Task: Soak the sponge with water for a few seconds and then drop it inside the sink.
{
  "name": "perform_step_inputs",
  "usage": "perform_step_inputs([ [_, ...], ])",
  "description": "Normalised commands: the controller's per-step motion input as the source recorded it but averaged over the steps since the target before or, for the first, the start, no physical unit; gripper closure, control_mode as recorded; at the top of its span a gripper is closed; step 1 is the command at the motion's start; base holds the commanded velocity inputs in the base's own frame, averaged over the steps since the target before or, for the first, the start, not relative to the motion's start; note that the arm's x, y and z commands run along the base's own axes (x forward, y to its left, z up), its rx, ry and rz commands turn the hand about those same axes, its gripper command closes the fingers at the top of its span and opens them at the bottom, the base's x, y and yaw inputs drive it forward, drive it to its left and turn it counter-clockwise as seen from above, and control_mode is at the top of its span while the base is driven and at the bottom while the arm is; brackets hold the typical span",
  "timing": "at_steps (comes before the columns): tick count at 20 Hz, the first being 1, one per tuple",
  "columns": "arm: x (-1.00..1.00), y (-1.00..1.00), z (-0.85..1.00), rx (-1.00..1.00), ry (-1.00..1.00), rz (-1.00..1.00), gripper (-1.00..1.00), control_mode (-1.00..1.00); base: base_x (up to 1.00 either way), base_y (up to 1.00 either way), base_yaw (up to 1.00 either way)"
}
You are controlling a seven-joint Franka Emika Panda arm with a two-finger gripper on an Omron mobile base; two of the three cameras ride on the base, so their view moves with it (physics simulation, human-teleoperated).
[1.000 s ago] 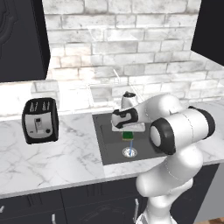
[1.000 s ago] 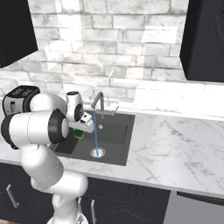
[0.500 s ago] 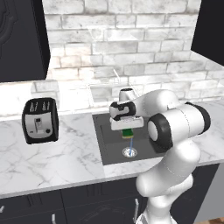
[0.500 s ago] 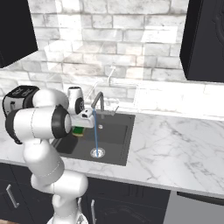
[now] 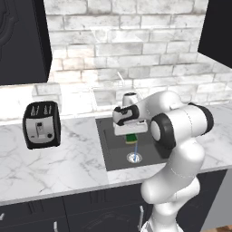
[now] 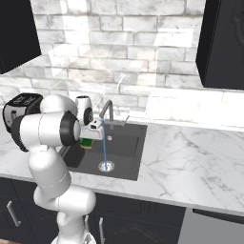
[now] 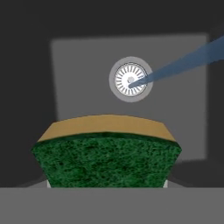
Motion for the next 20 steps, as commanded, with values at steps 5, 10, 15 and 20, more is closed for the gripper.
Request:
perform_step_inputs([
  [5, 0.21, 0.0, -0.26, 0.0, 0.0, 0.0, 1.0, -1.0, 0.0, 0.0, 0.0],
  [10, 0.19, 0.0, -0.23, 0.0, -0.01, 0.0, 1.0, -1.0, 0.0, 0.0, 0.0],
  [15, 0.1, 0.0, -0.26, 0.0, 0.0, 0.0, 1.0, -1.0, 0.0, 0.0, 0.0],
  [20, 0.0, 0.0, -0.27, 0.0, 0.0, 0.0, 1.0, -1.0, 0.0, 0.0, 0.0],
])
